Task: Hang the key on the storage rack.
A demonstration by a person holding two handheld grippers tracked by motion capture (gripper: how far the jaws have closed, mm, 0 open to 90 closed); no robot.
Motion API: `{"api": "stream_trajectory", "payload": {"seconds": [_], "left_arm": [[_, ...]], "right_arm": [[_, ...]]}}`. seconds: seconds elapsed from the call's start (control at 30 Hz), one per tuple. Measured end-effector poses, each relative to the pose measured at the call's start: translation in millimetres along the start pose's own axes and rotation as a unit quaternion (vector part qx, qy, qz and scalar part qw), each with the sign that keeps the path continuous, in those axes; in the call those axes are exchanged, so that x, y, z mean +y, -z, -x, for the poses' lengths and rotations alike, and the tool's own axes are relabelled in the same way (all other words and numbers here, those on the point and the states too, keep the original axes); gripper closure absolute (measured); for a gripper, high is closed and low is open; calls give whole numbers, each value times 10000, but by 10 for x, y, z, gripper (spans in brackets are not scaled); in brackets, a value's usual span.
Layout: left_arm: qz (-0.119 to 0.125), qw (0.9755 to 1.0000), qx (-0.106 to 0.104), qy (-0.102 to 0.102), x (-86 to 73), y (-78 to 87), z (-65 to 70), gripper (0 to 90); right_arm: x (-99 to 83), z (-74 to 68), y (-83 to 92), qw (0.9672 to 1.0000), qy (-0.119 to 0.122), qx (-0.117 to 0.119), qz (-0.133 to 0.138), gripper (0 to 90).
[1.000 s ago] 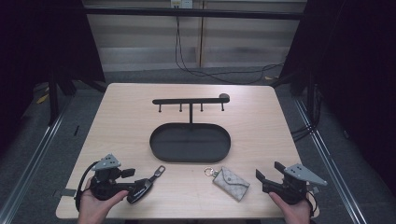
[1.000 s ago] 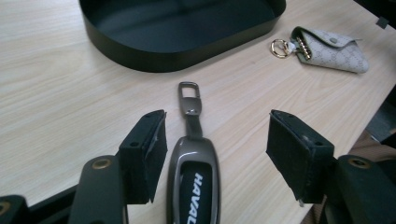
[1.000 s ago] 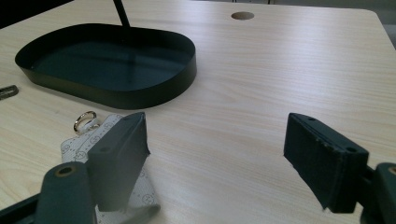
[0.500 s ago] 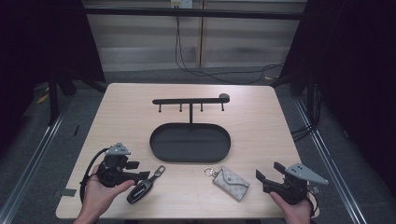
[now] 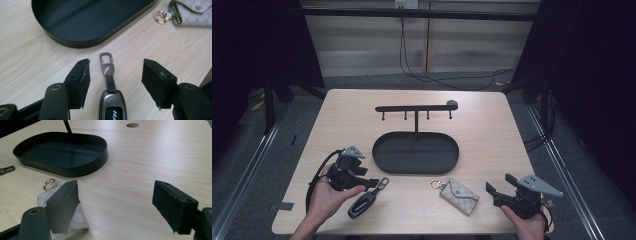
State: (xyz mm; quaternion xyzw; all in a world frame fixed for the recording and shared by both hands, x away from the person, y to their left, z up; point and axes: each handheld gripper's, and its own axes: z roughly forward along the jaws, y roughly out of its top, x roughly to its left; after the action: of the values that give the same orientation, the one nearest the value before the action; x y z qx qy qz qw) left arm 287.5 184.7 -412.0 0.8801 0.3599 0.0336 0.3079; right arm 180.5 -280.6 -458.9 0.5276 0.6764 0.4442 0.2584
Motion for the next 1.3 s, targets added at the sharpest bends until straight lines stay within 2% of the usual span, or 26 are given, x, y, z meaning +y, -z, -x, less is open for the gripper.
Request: {"api": "stream_trajectory", "payload": {"seconds": [0.1,0.23,0.3,0.37,0.43,0.5,0.57,0.6,0.67,0.8,0.87,0.9,0.93,0.97,1.13,1.17,1.2,1.3], "left_arm": [[-196,9998,-5,11,36,-65,-17,398],[-619,9981,36,-37,85,-173,-36,410],[-696,9976,-15,31,111,-197,-42,421],[-809,9967,1,-39,144,-221,-30,440],[-949,9954,41,-86,179,-262,-28,441],[-1169,9931,71,-25,206,-325,-53,450],[-1315,9913,1,72,225,-393,-67,456],[-1315,9913,1,72,225,-393,-67,461],[-1476,9890,18,5,247,-433,-56,464],[-1541,9880,-4,24,274,-465,-50,478],[-1611,9869,26,-61,293,-484,-45,494],[-1598,9871,39,-22,292,-499,-35,511],[-1662,9861,23,-86,296,-518,-35,511],[-1754,9845,22,-66,297,-553,-24,516],[-1914,9815,38,-86,307,-631,-27,544],[-1914,9815,38,-86,307,-631,-27,547],[-1995,9798,-13,-100,311,-639,-38,547],[-2077,9781,8,-95,312,-673,-51,566]], "right_arm": [[0,-2,0,10000,0,13,0,210],[0,-2,-6,10000,-7,21,-22,210],[0,-2,-10,10000,-17,27,-25,210],[2,1,-13,10000,-11,36,-47,209],[1,0,-12,10000,-11,43,-49,208],[2,1,-9,10000,-16,63,-49,203],[1,1,-9,10000,-14,67,-53,202],[1,2,-11,10000,-16,75,-57,199],[1,1,-18,9999,-18,78,-68,197],[1,0,-20,9999,0,90,-87,195],[0,-1,-19,9999,13,90,-89,195],[0,-2,-21,9999,14,98,-93,195],[0,-2,-21,9999,14,98,-93,195],[-1,-4,-25,9999,27,96,-117,195],[-2,-16,-38,9998,78,120,-163,195],[-2,-16,-38,9998,78,120,-163,195],[-2,-15,-41,9998,81,118,-171,195],[-2,-17,-46,9997,76,124,-185,195]]}}
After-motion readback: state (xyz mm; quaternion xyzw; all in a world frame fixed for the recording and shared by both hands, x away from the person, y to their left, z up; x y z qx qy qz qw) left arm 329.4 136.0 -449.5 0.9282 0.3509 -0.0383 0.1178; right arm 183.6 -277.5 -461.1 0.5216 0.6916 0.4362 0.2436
